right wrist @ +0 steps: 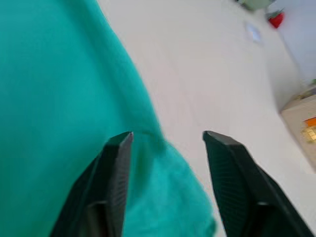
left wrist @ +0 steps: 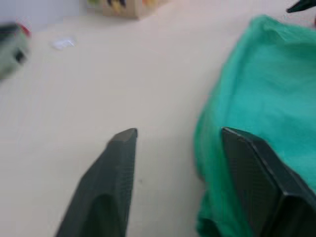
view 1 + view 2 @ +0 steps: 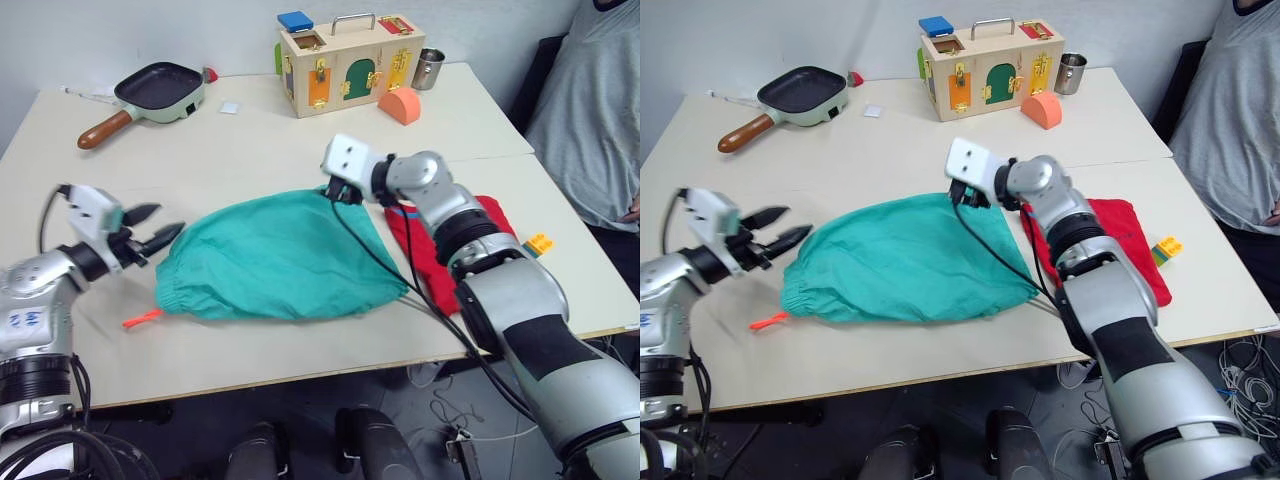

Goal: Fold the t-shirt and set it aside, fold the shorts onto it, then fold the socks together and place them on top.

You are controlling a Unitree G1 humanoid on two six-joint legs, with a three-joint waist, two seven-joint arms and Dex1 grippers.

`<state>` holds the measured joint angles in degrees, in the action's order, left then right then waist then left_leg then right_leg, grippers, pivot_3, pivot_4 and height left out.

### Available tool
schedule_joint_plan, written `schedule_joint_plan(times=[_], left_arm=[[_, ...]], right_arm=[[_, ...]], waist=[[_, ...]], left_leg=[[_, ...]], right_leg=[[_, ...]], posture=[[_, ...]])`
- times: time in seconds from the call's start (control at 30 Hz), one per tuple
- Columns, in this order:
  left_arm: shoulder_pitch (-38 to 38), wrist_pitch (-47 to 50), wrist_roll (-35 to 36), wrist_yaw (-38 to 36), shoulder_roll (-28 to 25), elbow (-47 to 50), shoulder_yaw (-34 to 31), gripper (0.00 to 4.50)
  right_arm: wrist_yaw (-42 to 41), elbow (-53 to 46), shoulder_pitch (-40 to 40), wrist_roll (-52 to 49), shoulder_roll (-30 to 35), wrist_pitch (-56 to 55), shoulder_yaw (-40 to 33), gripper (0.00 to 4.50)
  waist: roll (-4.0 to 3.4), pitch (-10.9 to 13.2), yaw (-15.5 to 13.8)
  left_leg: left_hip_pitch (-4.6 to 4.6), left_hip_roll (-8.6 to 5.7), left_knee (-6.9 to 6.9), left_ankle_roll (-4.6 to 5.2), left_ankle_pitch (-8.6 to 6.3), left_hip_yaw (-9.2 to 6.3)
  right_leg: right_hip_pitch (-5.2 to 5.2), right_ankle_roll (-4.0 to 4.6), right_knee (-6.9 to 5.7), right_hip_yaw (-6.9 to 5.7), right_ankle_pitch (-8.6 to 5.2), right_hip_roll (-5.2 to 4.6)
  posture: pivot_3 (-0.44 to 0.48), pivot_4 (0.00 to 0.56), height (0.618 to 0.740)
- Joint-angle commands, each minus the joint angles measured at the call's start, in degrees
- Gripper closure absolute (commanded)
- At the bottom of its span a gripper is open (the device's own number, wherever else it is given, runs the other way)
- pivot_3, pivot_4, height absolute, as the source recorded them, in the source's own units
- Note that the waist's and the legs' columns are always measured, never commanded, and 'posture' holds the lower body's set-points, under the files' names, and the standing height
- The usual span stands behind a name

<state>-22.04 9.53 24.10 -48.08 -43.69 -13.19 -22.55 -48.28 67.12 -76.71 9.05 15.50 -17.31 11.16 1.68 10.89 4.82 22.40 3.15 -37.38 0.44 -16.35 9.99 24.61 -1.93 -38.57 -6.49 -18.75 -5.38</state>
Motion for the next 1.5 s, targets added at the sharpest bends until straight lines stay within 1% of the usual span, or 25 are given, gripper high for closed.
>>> schedule_joint_plan(times=[0.03,0.1,0.13,0.2,0.23,0.27,0.33,0.37,0.43,0.5,0.53,0.6,0.73,0.8,0.9,0.93,1.0,1.07,1.1,1.13,1.2,1.3,1.37,1.43,1.5], left_arm=[[4.4,5.2,8.2,-4.1,-0.8,12.4,-2.6,1.83],[7.7,8.4,9.2,-3.3,0.0,18.6,-0.6,2.28],[8.6,9.4,8.6,-1.7,1.0,20.6,0.9,2.54],[9.7,10.4,6.5,2.4,4.3,22.9,4.2,3.16],[9.8,10.3,4.6,4.9,6.3,23.0,6.1,3.5],[9.7,10.3,3.1,7.7,8.6,22.4,7.4,3.81],[9.0,10.6,0.6,13.4,13.0,20.9,9.1,4.4],[9.1,10.6,-1.0,15.2,14.7,20.0,10.6,4.46],[9.7,10.0,-5.1,17.6,16.1,18.4,13.5,4.46],[10.4,9.4,-8.7,20.2,16.5,17.0,15.1,4.46],[10.6,8.7,-9.9,21.7,16.8,16.4,15.1,4.46],[10.7,9.0,-9.5,24.4,18.3,14.4,12.8,4.46],[12.9,8.6,-9.7,23.1,16.5,12.7,11.2,4.46],[13.2,7.1,-8.9,22.4,15.2,11.9,9.1,4.46],[12.7,4.1,-4.8,19.1,14.5,11.2,5.1,4.46],[12.7,3.7,-1.9,16.7,14.6,12.1,3.6,4.46],[13.7,6.0,3.5,11.7,12.7,16.0,0.9,4.46],[15.2,11.3,8.4,7.9,8.0,21.0,-1.9,4.46],[15.6,15.6,12.3,7.7,5.4,23.1,-5.0,4.46],[16.2,19.9,16.2,7.5,3.0,25.0,-7.8,4.07],[18.4,28.3,21.7,8.1,-0.8,26.7,-12.1,3.57],[26.1,39.3,26.7,8.8,-4.3,28.8,-17.2,2.61],[30.0,47.3,30.7,11.1,-5.8,30.2,-19.9,2.02],[32.5,58.2,35.7,16.6,-6.2,30.2,-23.5,1.35],[31.7,66.2,38.8,23.9,-5.0,29.0,-27.0,0.75]], right_arm=[[-8.3,-16.3,5.3,-12.8,-1.0,9.3,-7.1,2.47],[-8.6,-30.2,12.8,-17.7,-2.9,19.8,-7.5,2.87],[-8.2,-36.1,16.7,-18.5,-3.9,23.2,-6.4,3.18],[-5.4,-44.4,24.0,-17.6,-6.0,26.9,-3.6,3.86],[-2.9,-47.1,27.0,-17.1,-7.7,28.4,-2.8,4.24],[-0.3,-48.4,29.4,-16.1,-9.1,28.8,-2.1,4.5],[3.8,-48.5,32.5,-13.7,-11.1,28.6,-0.4,4.5],[6.5,-47.2,33.5,-11.9,-11.7,27.2,0.3,4.5],[10.4,-44.7,34.4,-9.6,-12.1,26.1,0.9,4.5],[13.4,-43.2,35.1,-8.5,-11.2,25.8,0.1,4.5],[14.9,-42.8,35.5,-8.1,-10.6,25.4,-0.6,4.5],[16.6,-42.4,36.8,-8.0,-8.1,25.4,-2.3,4.5],[19.3,-41.5,39.3,-7.9,-2.6,24.5,-5.8,4.5],[21.1,-41.0,39.8,-8.4,-0.4,23.9,-8.1,4.5],[20.1,-42.9,39.9,-11.9,0.5,24.0,-11.2,4.5],[18.5,-44.5,39.8,-13.5,0.2,24.2,-11.6,4.5],[13.8,-49.6,39.5,-17.3,-0.8,25.4,-11.0,4.5],[9.7,-53.9,38.9,-20.0,-1.9,26.5,-9.2,4.5],[7.3,-55.7,38.4,-19.8,-2.1,26.1,-7.0,4.5],[5.2,-56.9,38.0,-19.4,-2.3,25.3,-4.8,4.5],[2.8,-57.2,37.4,-17.6,-2.8,24.3,-0.8,4.5],[1.0,-53.3,36.7,-13.5,-4.0,21.2,4.9,4.5],[0.9,-50.9,36.4,-12.2,-4.7,20.6,6.7,4.5],[1.2,-47.3,36.0,-10.4,-5.6,19.3,8.2,4.5],[1.5,-44.4,35.6,-8.5,-6.0,17.4,9.3,4.5]], waist=[[0.0,0.0,0.1],[0.0,0.0,0.1],[0.0,0.0,-0.1],[-0.02,0.0,-0.4],[-0.02,0.0,-0.6],[-0.02,0.0,-0.8],[-0.02,0.0,-1.2],[0.0,0.0,-1.5],[0.01,0.0,-1.6],[0.02,0.0,-1.7],[0.03,0.0,-1.7],[0.03,-0.1,-1.8],[0.03,-0.1,-1.7],[0.0,-0.1,-1.3],[0.0,-0.1,-1.1],[0.0,-0.1,-1.0],[0.0,-0.1,-0.8],[0.0,-0.1,-0.4],[0.02,-0.1,-0.2],[0.02,-0.1,-0.2],[0.02,-0.1,0.0],[-0.04,-0.1,0.0],[-0.05,-0.1,0.0],[0.11,-0.1,-0.3],[0.22,-0.1,-0.8]], left_leg=[[-0.02,0.01,0.05,0.0,0.0,-0.01],[-0.09,0.01,0.06,-0.01,0.0,-0.02],[-0.11,0.04,0.08,-0.02,0.01,-0.06],[-0.12,0.05,0.07,-0.04,0.02,-0.17],[-0.13,0.04,0.04,-0.04,0.02,-0.19],[-0.1,0.02,-0.03,-0.03,0.04,-0.18],[-0.05,-0.03,-0.08,0.01,0.1,-0.17],[-0.07,-0.07,-0.1,0.03,0.11,-0.16],[-0.07,-0.08,-0.16,0.03,0.11,-0.16],[-0.09,-0.08,-0.15,0.03,0.12,-0.16],[-0.1,-0.09,-0.13,0.03,0.12,-0.16],[-0.11,-0.09,-0.09,0.02,0.12,-0.16],[-0.19,-0.11,-0.05,0.03,0.12,-0.14],[-0.31,-0.09,0.02,0.01,0.13,-0.07],[-0.39,-0.01,0.21,-0.19,0.29,-0.03],[-0.39,0.05,0.23,-0.27,0.34,-0.03],[-0.38,0.14,0.3,-0.39,0.4,-0.04],[-0.3,0.31,0.29,-0.48,0.41,-0.06],[-0.29,0.39,0.27,-0.53,0.39,-0.09],[-0.25,0.5,0.26,-0.59,0.37,-0.12],[-0.27,0.55,0.26,-0.65,0.36,-0.19],[-0.34,0.55,0.3,-0.68,0.32,-0.18],[-0.34,0.54,0.32,-0.67,0.28,-0.17],[-0.23,0.52,0.27,-0.64,0.27,-0.2],[-0.19,0.51,0.2,-0.64,0.27,-0.41]], right_leg=[[-0.02,-0.01,0.02,0.0,0.0,0.01],[-0.06,0.0,-0.04,0.02,0.0,0.02],[-0.09,0.0,-0.01,0.02,0.0,0.04],[-0.15,0.0,-0.03,0.06,0.0,0.06],[-0.17,0.0,-0.04,0.07,0.0,0.06],[-0.16,0.0,-0.02,0.08,0.0,0.06],[-0.11,-0.01,0.05,0.11,0.01,0.03],[-0.11,-0.02,0.05,0.13,0.01,0.0],[-0.11,-0.04,0.02,0.14,0.03,-0.01],[-0.11,-0.04,0.0,0.14,0.03,-0.01],[-0.11,-0.04,0.0,0.14,0.03,-0.01],[-0.11,-0.04,0.04,0.14,0.02,-0.02],[-0.16,-0.04,0.05,0.14,0.02,-0.04],[-0.19,-0.04,0.05,0.19,0.02,-0.03],[-0.17,-0.02,0.06,0.21,0.01,0.07],[-0.15,-0.01,0.06,0.2,0.0,0.12],[-0.09,0.04,0.04,0.19,-0.02,0.22],[-0.03,0.06,0.06,0.2,-0.03,0.38],[-0.04,0.06,0.06,0.19,-0.03,0.46],[-0.03,0.06,0.11,0.2,-0.03,0.58],[-0.04,0.07,0.13,0.22,-0.04,0.63],[-0.1,0.11,0.19,0.34,-0.06,0.66],[-0.11,0.12,0.3,0.37,-0.06,0.67],[-0.07,0.13,0.35,0.43,-0.07,0.68],[-0.14,0.13,0.39,0.49,-0.07,0.7]], posture=[[0.0,0.15,0.74],[0.0,0.15,0.74],[0.0,0.15,0.74],[0.0,0.15,0.74],[0.0,0.15,0.74],[0.0,0.15,0.74],[0.0,0.15,0.74],[0.0,0.15,0.74],[0.0,0.15,0.74],[0.0,0.15,0.74],[0.0,0.15,0.74],[0.0,0.15,0.74],[0.0,0.15,0.74],[0.0,0.15,0.74],[0.0,0.15,0.74],[0.0,0.15,0.74],[0.0,0.15,0.74],[0.0,0.15,0.74],[0.0,0.15,0.74],[0.0,0.15,0.74],[0.0,0.15,0.74],[0.0,0.15,0.74],[0.0,0.15,0.74],[0.0,0.15,0.74],[0.0,0.15,0.74]])
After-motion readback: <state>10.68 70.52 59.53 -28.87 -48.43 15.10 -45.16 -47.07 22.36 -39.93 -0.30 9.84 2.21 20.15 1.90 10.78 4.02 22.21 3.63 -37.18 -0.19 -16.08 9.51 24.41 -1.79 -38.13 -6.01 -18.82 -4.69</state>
